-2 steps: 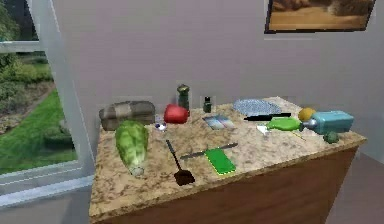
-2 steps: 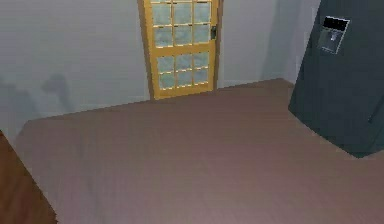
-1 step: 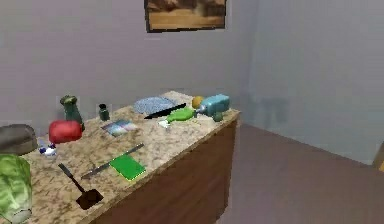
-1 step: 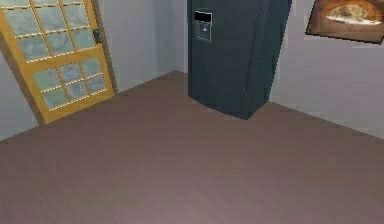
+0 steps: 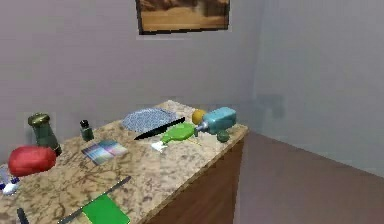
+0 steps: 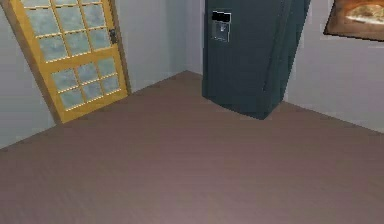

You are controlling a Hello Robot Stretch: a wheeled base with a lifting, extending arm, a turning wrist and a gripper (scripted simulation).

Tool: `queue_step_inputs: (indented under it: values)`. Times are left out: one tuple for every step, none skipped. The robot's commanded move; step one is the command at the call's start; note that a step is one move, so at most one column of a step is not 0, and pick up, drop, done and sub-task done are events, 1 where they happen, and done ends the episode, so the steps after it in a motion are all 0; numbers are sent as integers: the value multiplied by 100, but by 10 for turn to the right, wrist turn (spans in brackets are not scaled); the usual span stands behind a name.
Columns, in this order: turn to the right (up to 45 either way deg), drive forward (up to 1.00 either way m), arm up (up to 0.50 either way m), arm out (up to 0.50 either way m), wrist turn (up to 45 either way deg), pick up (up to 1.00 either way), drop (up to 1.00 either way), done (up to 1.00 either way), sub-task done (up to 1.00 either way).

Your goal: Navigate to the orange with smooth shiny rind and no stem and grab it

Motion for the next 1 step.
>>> queue_step_inputs:
  values:
    - [450,0,0,0,0,0,0,0,0]
